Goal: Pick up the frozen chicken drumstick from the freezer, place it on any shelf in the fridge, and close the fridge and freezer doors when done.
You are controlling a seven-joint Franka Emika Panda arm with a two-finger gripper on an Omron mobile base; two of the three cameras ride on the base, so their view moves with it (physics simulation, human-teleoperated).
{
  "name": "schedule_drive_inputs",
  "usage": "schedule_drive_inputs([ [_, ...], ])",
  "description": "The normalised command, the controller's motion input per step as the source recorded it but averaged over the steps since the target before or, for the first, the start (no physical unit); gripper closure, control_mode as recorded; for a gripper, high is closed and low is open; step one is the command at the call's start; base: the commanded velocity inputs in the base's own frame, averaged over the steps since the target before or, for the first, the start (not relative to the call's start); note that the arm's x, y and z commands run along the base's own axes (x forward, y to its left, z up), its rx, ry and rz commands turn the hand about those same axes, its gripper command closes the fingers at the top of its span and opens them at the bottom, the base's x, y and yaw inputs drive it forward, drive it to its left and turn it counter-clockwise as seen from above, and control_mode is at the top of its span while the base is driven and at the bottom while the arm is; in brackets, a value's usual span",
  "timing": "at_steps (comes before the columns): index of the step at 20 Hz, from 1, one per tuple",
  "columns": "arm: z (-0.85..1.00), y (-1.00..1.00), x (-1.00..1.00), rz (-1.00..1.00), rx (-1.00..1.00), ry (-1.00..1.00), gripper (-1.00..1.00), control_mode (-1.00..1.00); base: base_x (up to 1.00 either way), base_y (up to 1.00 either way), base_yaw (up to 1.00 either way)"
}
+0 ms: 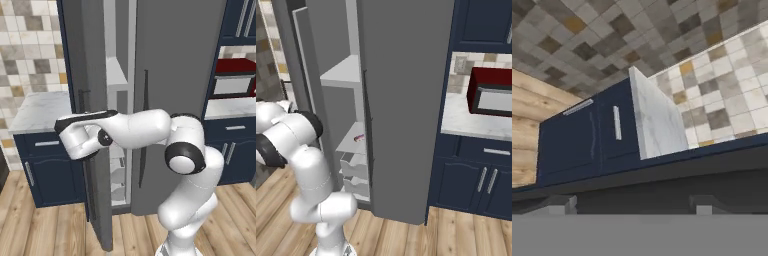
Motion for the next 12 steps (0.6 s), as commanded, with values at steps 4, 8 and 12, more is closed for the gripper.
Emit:
schedule_drive_inputs([
  [4,0.0,-0.31,0.0,-0.46,0.0,0.0,-1.0,-1.0,0.0,0.0,0.0],
  [8,0.0,-0.28,0.0,-0.44,0.0,0.0,-1.0,-1.0,0.0,0.0,0.0],
  [12,0.0,-0.06,0.08,-0.41,0.0,0.0,-1.0,-1.0,0.0,0.0,0.0],
])
